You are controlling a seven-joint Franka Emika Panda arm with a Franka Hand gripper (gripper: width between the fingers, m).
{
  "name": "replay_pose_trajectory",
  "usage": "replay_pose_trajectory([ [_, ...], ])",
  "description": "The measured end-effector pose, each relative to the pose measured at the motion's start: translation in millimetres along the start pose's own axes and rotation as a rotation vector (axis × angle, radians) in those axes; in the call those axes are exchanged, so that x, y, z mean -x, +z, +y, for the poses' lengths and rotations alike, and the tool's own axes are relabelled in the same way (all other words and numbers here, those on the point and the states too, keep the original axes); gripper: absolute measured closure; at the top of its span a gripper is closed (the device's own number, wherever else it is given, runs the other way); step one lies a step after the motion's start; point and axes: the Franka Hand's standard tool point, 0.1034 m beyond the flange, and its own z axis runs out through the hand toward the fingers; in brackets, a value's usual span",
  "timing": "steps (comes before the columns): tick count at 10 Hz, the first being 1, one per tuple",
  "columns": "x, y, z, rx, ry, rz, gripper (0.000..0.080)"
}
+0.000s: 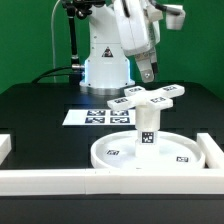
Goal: Assemble round table
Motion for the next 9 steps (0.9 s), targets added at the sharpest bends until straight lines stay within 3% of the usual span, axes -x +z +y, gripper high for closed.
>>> replay_pose_trajectory([
  [1,0.2,0.7,0.4,0.001,-0.001,0.0,0.015],
  [4,6.0,0.6,3.2,0.03,-0.449,0.001,0.015],
  [9,8.3,-2.5,0.4,0.033,-0.83,-0.013,0.015],
])
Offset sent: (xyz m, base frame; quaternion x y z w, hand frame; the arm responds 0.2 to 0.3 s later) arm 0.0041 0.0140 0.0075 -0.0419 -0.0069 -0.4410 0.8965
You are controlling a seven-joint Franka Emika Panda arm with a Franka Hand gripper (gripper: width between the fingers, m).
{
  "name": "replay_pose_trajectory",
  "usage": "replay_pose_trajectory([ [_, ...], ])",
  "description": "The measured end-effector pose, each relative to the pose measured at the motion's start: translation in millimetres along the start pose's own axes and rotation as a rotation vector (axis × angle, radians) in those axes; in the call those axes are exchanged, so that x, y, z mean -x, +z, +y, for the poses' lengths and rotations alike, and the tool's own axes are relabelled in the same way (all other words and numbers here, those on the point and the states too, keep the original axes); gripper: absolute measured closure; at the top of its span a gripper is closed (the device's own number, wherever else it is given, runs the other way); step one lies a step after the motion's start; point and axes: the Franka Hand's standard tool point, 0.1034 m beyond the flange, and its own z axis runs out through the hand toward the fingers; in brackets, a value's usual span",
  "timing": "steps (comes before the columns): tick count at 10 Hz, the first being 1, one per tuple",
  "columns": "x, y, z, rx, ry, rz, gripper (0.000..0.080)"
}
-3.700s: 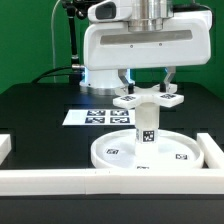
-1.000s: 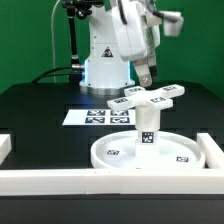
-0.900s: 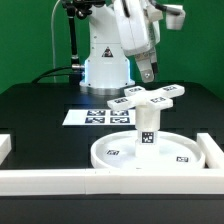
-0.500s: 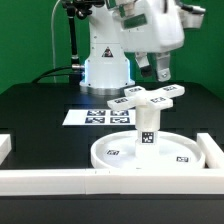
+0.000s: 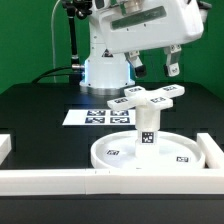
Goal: Assemble round table
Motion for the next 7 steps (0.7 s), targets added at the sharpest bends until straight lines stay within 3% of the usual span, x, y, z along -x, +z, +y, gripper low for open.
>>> replay_pose_trajectory([
  [3,0.8,0.8,0.6,0.022,-0.398,0.009,0.015],
  [7,0.0,3.3,2.4,0.028,-0.756,0.002,0.015],
])
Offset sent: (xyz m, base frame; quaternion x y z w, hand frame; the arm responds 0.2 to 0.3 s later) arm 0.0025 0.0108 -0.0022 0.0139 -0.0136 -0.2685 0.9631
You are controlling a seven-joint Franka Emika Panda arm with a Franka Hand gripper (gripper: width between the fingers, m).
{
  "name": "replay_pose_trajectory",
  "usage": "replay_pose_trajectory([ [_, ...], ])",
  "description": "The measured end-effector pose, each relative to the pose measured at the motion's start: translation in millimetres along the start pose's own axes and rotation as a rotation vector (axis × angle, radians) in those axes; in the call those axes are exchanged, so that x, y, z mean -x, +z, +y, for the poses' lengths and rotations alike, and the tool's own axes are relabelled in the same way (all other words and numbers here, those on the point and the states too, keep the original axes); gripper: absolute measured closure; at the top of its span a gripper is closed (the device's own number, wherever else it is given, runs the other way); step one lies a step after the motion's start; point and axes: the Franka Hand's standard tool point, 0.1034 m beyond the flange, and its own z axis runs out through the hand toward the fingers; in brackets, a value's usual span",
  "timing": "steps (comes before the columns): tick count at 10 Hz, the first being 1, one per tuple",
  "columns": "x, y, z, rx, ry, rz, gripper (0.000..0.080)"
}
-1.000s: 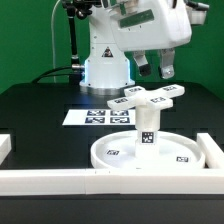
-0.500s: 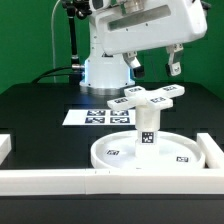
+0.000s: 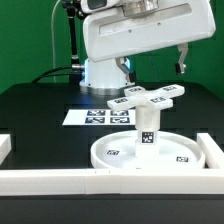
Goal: Assemble round table
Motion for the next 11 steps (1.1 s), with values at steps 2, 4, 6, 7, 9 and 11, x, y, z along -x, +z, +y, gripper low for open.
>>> replay_pose_trajectory([
  [2,-0.2,-0.2,2.4,0.01,-0.146,-0.001,0.015],
  [4,1.3,1.0,1.4,0.037,-0.384,-0.013,0.015],
  [6,2.3,3.2,-1.3,0.055,-0.601,-0.033,0.015],
  [7,2.8,3.6,-3.2,0.057,-0.627,-0.035,0.015],
  [9,1.7,2.9,1.0,0.065,-0.739,-0.041,0.015],
  [11,2.5,4.7,2.9,0.068,-0.921,-0.053,0.015],
])
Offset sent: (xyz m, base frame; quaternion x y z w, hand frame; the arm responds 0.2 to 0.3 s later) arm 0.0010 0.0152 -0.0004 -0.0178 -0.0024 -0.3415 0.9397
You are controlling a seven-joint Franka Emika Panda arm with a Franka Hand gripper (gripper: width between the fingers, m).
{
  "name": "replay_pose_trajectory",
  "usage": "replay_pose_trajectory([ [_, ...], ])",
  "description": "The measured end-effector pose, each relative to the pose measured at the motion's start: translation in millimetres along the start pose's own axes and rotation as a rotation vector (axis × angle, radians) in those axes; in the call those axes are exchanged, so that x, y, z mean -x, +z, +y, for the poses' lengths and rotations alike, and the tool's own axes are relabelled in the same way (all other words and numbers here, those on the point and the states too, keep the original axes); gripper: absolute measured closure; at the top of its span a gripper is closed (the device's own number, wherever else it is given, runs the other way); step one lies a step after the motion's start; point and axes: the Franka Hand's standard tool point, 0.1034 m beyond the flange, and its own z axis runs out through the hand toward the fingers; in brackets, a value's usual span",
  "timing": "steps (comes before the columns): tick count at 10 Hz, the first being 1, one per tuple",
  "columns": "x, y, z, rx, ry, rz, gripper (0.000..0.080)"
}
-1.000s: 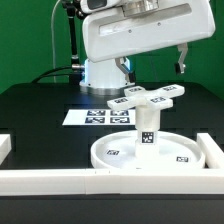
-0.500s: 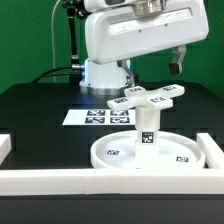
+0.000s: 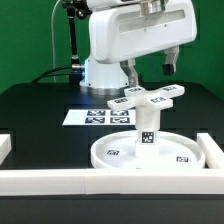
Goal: Assemble round table
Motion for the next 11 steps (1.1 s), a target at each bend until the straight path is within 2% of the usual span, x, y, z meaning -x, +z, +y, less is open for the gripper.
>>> replay_pose_trajectory([
  [3,0.4,5.8,-2.6,0.008,-0.292,-0.033,0.015],
  [5,6.0,9.0,2.1,0.011,-0.447,-0.055,0.015],
  [11,10.8,21.2,6.6,0.002,-0.421,-0.072,0.015],
])
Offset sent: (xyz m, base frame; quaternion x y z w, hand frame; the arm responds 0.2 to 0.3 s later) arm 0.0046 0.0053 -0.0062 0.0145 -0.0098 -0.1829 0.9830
